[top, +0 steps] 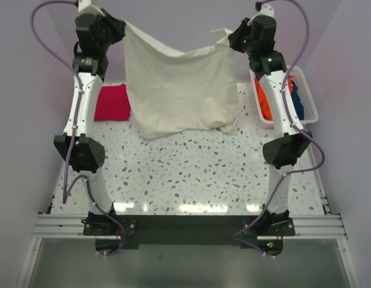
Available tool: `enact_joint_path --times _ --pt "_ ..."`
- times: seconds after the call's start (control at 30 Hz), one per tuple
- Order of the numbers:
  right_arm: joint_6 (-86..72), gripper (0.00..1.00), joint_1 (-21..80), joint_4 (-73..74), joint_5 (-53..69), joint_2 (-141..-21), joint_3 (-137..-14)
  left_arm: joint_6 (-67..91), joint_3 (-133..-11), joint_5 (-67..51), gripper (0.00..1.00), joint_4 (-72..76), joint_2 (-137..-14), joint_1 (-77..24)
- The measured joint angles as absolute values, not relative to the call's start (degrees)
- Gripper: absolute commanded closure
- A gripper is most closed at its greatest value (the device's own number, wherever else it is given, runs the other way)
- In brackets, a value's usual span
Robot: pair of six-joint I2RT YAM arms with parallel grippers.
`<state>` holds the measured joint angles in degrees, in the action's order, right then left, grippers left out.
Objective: Fold and stack the t-shirts
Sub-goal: Flatten the tshirt out
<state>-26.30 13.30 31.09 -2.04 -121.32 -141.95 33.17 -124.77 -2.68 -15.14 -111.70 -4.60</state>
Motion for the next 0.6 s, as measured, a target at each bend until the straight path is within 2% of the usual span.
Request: enact_joint_path --times 0.1,0.23,0.4,0.6 --pt "-25.56 1.0 13.06 26.28 -3.27 -117.1 -142.21 33.19 -133.91 -5.63 1.0 -12.16 -113.43 -0.97" --pt "-24.8 1.0 13.06 19.49 -3.86 -105.47 -133.6 33.36 -129.45 -8.25 1.0 -4.4 -106.65 4.08" --pt "-25.1 1.0 13.1 11.2 -3.92 -90.96 -115.37 34.28 -115.2 -11.16 1.0 2.42 -97.25 7.29" --pt "-29.93 1.0 13.06 7.68 -3.16 -80.23 -84.4 39.13 -83.92 -11.33 1.0 5.61 -87.31 7.46"
